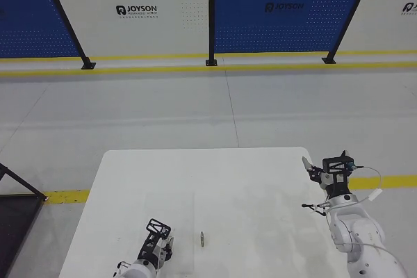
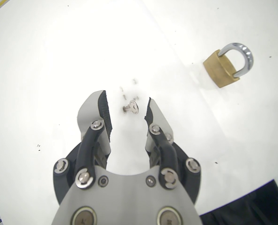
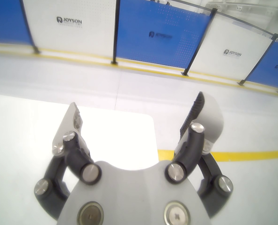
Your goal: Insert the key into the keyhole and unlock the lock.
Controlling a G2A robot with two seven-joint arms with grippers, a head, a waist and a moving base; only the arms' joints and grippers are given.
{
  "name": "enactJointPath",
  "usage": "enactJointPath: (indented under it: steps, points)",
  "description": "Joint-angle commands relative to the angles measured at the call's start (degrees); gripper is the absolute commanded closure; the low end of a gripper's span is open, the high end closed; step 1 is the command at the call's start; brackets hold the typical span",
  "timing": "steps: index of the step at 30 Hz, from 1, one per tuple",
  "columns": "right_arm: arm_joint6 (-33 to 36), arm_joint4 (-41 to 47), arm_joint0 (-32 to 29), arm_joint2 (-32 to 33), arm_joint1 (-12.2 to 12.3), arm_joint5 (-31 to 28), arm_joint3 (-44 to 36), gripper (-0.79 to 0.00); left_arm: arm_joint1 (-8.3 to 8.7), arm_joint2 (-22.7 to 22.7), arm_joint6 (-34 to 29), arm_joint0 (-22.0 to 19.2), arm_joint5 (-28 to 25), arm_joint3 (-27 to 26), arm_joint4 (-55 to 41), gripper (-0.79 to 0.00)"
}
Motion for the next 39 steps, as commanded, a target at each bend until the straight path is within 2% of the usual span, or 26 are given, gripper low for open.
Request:
enactJointPath:
  steps: [1, 15, 27, 39]
  points:
    - [0.00, 0.00, 0.00, 0.00, 0.00, 0.00, 0.00, -0.785, -0.01, 0.38, -0.51, -0.27, -0.22, 0.13, 0.46, -0.369]
    - [0.00, 0.00, 0.00, 0.00, 0.00, 0.00, 0.00, -0.785, -0.15, 1.15, -1.17, -1.84, 0.17, 1.68, 1.00, -0.246]
    - [0.00, 0.00, 0.00, 0.00, 0.00, 0.00, 0.00, -0.785, -0.24, 1.53, -1.57, -3.02, 0.14, 3.04, 0.81, -0.179]
    - [0.00, 0.00, 0.00, 0.00, 0.00, 0.00, 0.00, -0.785, -0.25, 1.51, -1.21, -2.79, 0.69, 2.85, 1.10, -0.025]
